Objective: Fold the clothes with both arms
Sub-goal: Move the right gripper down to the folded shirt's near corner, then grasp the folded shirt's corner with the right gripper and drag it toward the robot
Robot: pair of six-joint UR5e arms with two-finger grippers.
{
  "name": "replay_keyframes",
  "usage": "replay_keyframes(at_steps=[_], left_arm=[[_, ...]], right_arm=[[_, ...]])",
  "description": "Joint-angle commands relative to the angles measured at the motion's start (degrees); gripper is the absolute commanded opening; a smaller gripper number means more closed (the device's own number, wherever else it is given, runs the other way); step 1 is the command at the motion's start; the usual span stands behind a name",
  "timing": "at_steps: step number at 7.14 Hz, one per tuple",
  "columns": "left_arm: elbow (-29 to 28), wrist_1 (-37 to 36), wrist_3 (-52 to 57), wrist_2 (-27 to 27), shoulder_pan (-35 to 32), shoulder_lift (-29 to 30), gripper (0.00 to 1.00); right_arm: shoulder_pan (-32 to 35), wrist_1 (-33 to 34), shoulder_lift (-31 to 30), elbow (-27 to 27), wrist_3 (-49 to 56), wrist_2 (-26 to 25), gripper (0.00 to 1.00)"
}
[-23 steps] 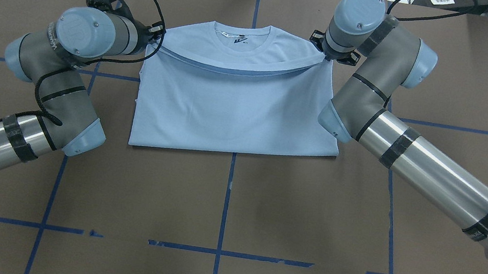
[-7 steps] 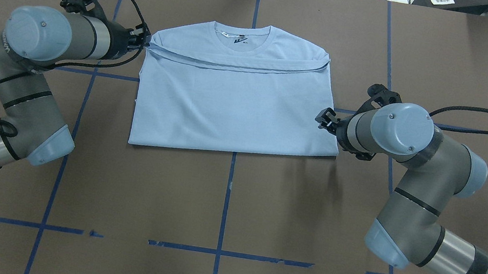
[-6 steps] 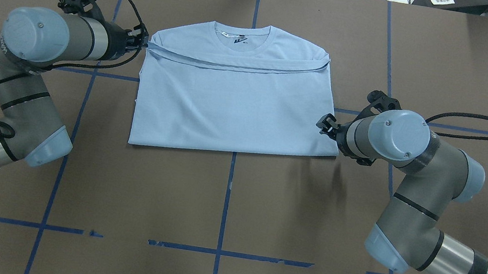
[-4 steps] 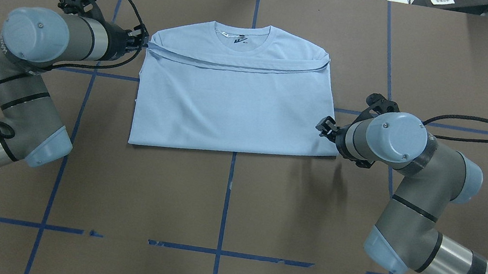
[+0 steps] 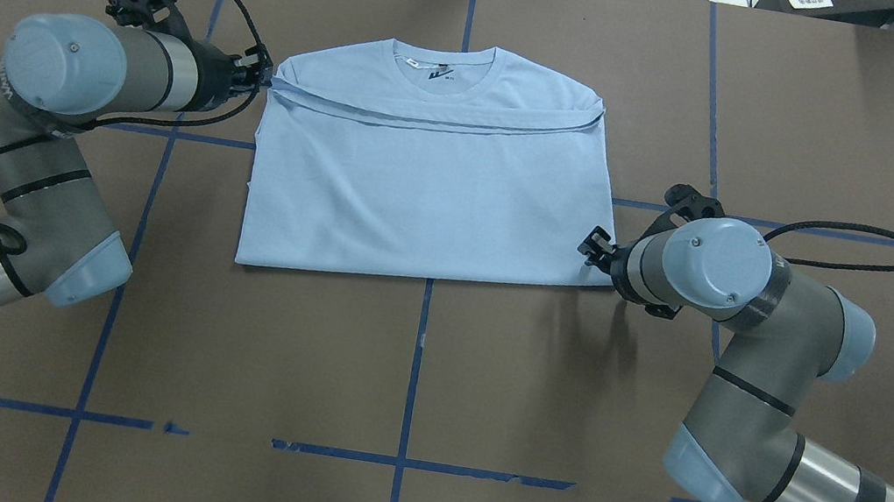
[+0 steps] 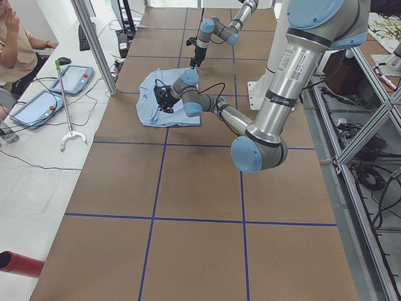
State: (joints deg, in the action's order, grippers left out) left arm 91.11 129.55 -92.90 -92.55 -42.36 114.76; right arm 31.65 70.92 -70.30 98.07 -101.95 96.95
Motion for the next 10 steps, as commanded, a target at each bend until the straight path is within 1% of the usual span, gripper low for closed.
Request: replay_keyframes(at_steps=[1,2,3,4,5,6,7,8,9,10], left_arm=[[-0.15,0.00,0.00,0.00,0.00,-0.06,0.27],[-0.15,0.00,0.00,0.00,0.00,-0.06,0.27],[-0.41,0.00,0.00,0.00,0.09,-0.06,0.27],[-0.58,0.00,0.09,0.00,0.09,-0.06,0.27],[-0.59,0.09,0.00,-0.09,0.18,-0.06,0.27],[-0.67,0.09,0.00,-0.18,0.35,-0.06,0.28],[-0.41,0.17,-0.09,-0.26,0.61,-0.06,0.29],[0.20,0.09,-0.17,-0.61,0.70,-0.06,0.29],[0.12,0.35,-0.18,-1.49,1.14,-0.06,0.29],[0.20,0.61,-0.09,-2.02,1.23,-0.06,0.31]], right_arm=[[-0.09,0.18,0.07,-0.16,0.09,0.08,0.10],[-0.01,0.18,0.16,0.11,0.17,0.08,0.00],[0.08,0.18,-0.01,0.37,0.17,0.08,0.00],[0.17,0.27,-0.19,1.85,0.17,0.25,0.00],[0.17,0.27,-1.67,4.30,0.17,0.17,0.00],[-0.70,0.44,-5.34,9.63,0.17,0.69,0.00],[-5.84,0.45,-12.42,18.04,0.09,0.78,0.00],[-11.20,0.45,-17.97,24.91,-0.87,1.57,0.00],[-17.61,0.36,-21.25,29.07,-5.14,2.01,0.00],[-23.76,0.36,-21.89,30.33,-8.32,1.93,0.00]])
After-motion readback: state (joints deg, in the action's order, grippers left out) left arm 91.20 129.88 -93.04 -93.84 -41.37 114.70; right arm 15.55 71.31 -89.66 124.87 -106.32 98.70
